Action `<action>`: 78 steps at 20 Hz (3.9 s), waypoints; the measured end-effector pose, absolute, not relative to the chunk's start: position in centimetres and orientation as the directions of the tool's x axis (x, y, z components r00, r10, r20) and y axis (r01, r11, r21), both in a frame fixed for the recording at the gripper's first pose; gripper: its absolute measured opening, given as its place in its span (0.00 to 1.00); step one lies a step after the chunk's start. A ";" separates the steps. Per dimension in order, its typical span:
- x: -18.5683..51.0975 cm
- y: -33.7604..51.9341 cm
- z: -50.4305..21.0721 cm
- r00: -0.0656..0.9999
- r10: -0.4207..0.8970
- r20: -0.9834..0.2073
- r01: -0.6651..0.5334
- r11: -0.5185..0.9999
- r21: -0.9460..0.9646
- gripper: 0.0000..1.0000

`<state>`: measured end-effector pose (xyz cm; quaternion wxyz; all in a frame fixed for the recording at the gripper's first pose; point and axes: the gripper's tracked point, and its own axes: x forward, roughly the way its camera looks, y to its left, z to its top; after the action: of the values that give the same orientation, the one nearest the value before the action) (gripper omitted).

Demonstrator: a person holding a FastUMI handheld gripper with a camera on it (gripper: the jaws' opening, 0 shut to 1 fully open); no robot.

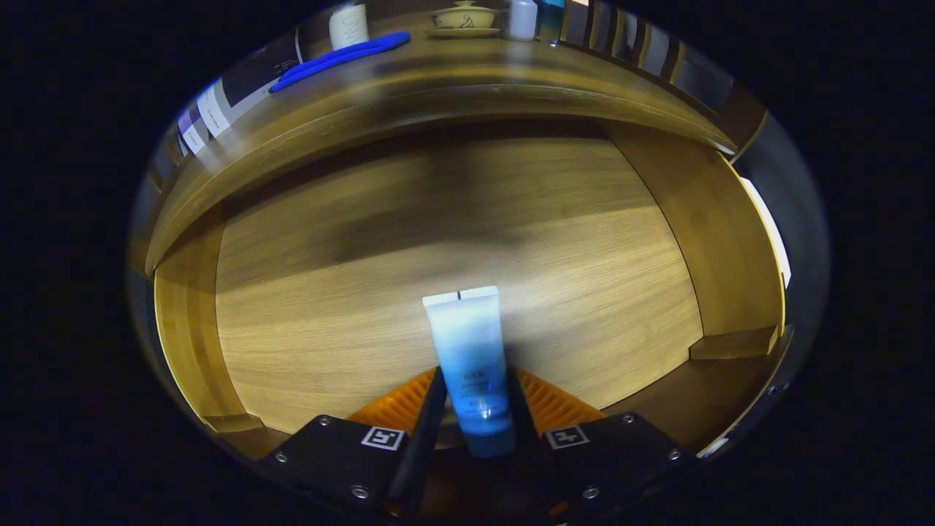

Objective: Pull open the drawer, take out the items inside it, and place them on the countertop above the cabinet.

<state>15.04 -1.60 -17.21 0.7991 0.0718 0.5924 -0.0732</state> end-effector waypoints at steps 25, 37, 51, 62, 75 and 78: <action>17.5 -3.2 -8.4 0.678 -0.174 -0.714 0.243 0.970 -0.006 0.38; 20.4 -4.0 -1.9 0.805 -0.206 -0.556 0.255 0.967 0.010 0.38; 29.3 -4.2 2.2 0.864 -0.139 -0.484 0.165 0.986 0.011 0.38; 34.2 -2.3 -1.2 0.831 -0.038 -0.555 0.084 0.995 0.057 0.44; 30.8 -4.1 3.8 0.948 -0.072 -0.310 0.119 0.983 0.136 0.93; 28.4 -4.7 6.4 0.970 -0.102 -0.222 0.136 0.981 0.142 0.93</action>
<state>28.35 -4.66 6.35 0.9893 0.0782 0.1076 -0.0602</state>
